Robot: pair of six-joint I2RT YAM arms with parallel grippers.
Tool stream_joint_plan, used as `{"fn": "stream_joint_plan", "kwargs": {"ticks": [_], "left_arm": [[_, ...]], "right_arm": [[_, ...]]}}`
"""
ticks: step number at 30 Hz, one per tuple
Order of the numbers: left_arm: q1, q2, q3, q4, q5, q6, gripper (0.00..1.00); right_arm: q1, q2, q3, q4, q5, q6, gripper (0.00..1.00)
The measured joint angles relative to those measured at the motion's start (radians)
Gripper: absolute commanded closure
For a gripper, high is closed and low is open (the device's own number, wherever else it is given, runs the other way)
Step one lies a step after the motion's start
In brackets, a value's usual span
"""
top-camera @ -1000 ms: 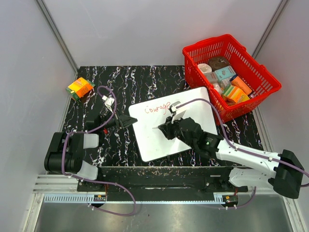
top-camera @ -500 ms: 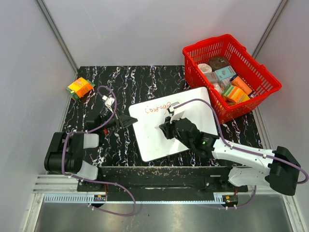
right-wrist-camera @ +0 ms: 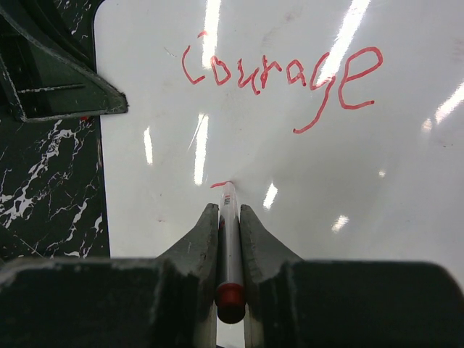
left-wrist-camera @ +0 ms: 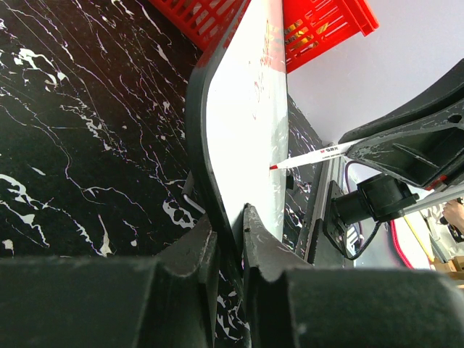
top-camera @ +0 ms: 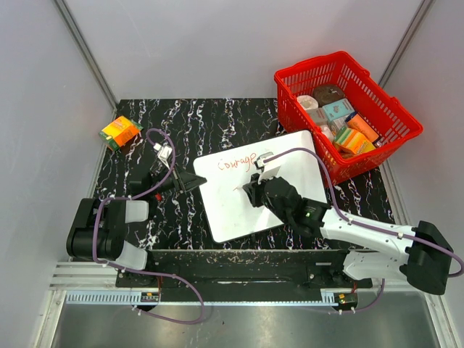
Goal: Write a sentence on the whiteboard
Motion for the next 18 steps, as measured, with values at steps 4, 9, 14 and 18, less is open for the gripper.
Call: {"fn": "stream_joint_plan", "kwargs": {"ticks": [4,9,14,18], "left_arm": [[0.0,0.0,0.0,0.0,0.0,0.0,1.0],[0.0,-0.002,0.0,-0.002,0.0,0.001,1.0],[-0.001,-0.005,0.0,-0.006,-0.002,0.004,1.0],[-0.001,-0.007,0.0,-0.008,-0.002,0.006,1.0]], "right_arm": [[0.0,-0.003,0.0,-0.006,0.002,-0.003,1.0],[0.0,-0.022,-0.002,-0.013,0.0,-0.003,1.0],[0.0,-0.046,-0.002,-0.002,0.0,-0.003,1.0],[0.0,-0.04,0.0,0.01,0.0,-0.01,1.0]]}}
